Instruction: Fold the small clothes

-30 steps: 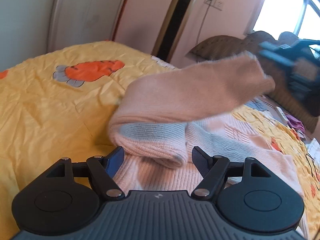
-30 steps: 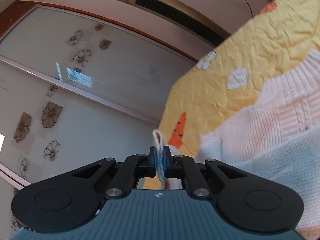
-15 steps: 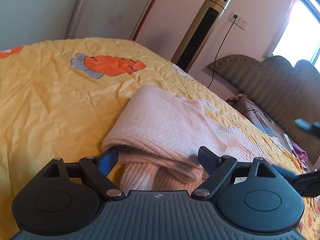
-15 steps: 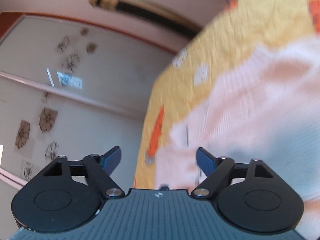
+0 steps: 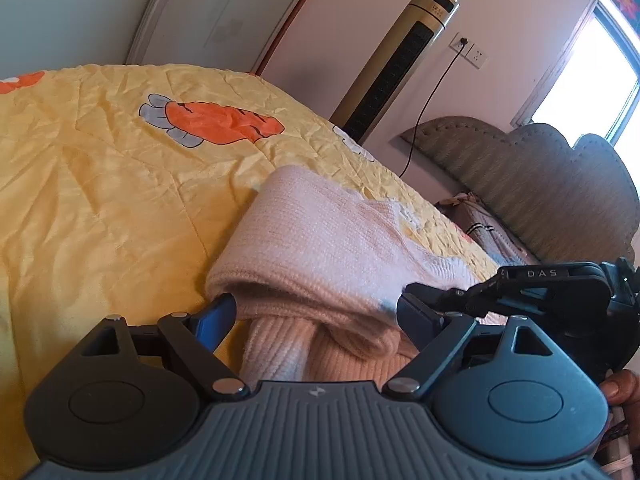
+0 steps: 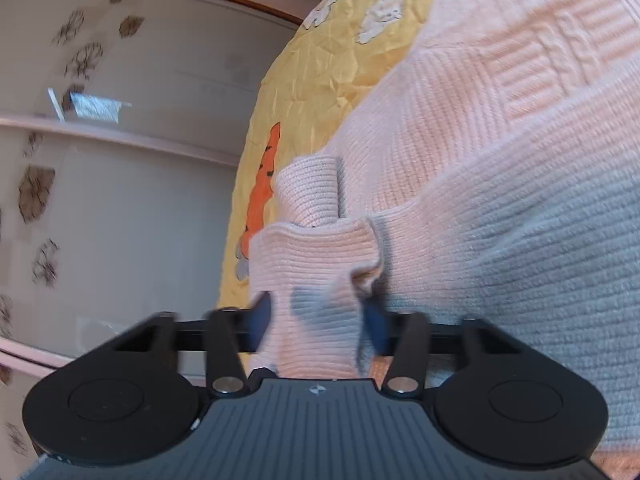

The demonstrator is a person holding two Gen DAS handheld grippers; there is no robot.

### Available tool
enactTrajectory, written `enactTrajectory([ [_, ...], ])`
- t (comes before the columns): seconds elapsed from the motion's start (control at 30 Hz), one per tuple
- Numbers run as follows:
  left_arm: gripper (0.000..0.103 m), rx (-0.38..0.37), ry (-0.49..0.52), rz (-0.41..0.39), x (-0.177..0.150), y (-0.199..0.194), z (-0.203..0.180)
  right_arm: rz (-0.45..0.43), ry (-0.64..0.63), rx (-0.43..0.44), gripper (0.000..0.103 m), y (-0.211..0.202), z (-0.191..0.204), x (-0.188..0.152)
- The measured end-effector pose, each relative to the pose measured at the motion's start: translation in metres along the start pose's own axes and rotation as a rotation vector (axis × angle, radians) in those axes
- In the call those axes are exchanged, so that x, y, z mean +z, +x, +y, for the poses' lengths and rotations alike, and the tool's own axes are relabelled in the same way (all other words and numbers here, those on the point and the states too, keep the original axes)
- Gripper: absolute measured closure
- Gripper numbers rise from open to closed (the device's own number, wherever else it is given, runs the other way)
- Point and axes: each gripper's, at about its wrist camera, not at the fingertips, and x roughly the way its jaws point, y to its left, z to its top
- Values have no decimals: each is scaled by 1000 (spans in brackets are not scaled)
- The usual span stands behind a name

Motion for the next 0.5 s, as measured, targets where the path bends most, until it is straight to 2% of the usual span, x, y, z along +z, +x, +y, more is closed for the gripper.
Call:
enactTrajectory([
  [0.1,15,-11,47,-19,-3,-17,-6,-32,-61,-19,90,-3,8,-4],
  [0.13,15,6,80,-27,-3,-20,-10,-46,-74,-15,90,-7,11,-5],
  [0.2,15,78,127,-34,0,-21,-18,-86,-81,34,90,-19,21,-2],
  [0.27,15,108,120,-24,8,-14,-22,-117,-92,100,90,-33,38,6],
  [0.33,15,137,127,17,16,-1,-29,-155,-107,157,90,-49,56,14],
  [0.4,15,131,154,29,22,10,-39,-194,-121,217,90,-72,74,25],
  [0.5,15,131,212,-9,29,25,-59,-261,-151,280,90,-111,93,36],
])
